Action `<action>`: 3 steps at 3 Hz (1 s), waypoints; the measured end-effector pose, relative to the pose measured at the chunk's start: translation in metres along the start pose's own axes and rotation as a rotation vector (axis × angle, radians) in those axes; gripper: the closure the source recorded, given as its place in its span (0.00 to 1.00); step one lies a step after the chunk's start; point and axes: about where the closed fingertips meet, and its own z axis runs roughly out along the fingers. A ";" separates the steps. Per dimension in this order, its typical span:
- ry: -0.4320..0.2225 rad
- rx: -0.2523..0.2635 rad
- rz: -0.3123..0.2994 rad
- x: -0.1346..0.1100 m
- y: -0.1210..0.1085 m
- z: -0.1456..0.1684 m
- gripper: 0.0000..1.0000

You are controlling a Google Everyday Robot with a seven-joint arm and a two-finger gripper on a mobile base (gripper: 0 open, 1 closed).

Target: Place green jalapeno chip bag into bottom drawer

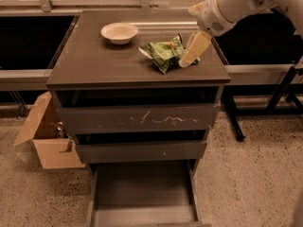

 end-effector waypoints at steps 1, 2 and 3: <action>0.000 -0.028 0.010 0.006 -0.012 0.039 0.00; 0.015 -0.049 0.017 0.014 -0.016 0.061 0.00; 0.044 -0.068 -0.002 0.016 -0.022 0.081 0.00</action>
Offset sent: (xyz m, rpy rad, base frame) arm 0.0618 0.0140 -0.0585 -0.0166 0.0731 0.0003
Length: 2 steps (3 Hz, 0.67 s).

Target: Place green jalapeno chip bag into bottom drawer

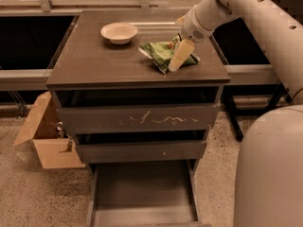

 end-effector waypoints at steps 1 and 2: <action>0.018 -0.017 -0.013 0.002 -0.004 0.016 0.19; 0.031 -0.039 -0.015 0.007 -0.003 0.028 0.42</action>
Offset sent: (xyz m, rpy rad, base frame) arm 0.0214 0.0048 -0.0314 -0.0500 0.0478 0.0251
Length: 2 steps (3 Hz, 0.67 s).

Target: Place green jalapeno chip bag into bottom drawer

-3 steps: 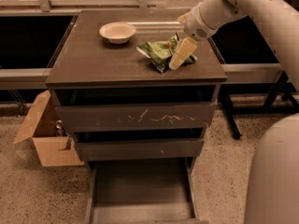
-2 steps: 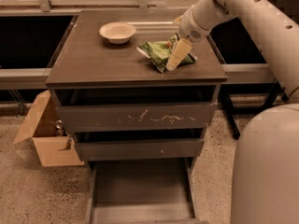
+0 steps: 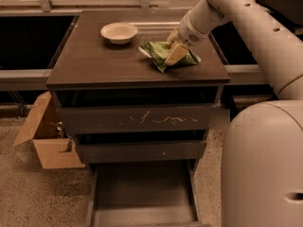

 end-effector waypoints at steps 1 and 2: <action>-0.019 -0.005 0.002 -0.001 0.003 0.001 0.65; -0.089 0.027 -0.020 -0.014 0.012 -0.026 0.89</action>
Offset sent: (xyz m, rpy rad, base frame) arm -0.0672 0.0024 0.0798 0.1709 -0.1540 0.0699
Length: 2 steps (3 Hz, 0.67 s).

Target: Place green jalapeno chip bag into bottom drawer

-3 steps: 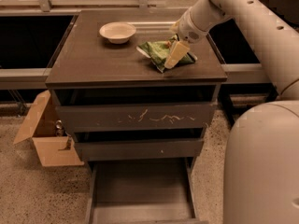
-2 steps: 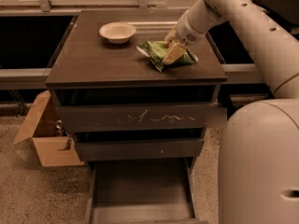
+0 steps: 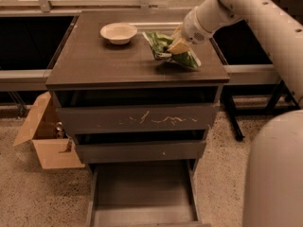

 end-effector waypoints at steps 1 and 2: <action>-0.127 0.013 -0.019 -0.036 0.029 -0.052 1.00; -0.127 0.013 -0.019 -0.036 0.029 -0.052 1.00</action>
Offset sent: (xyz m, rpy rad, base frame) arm -0.0421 0.0064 0.0415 0.0917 -0.0400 0.0468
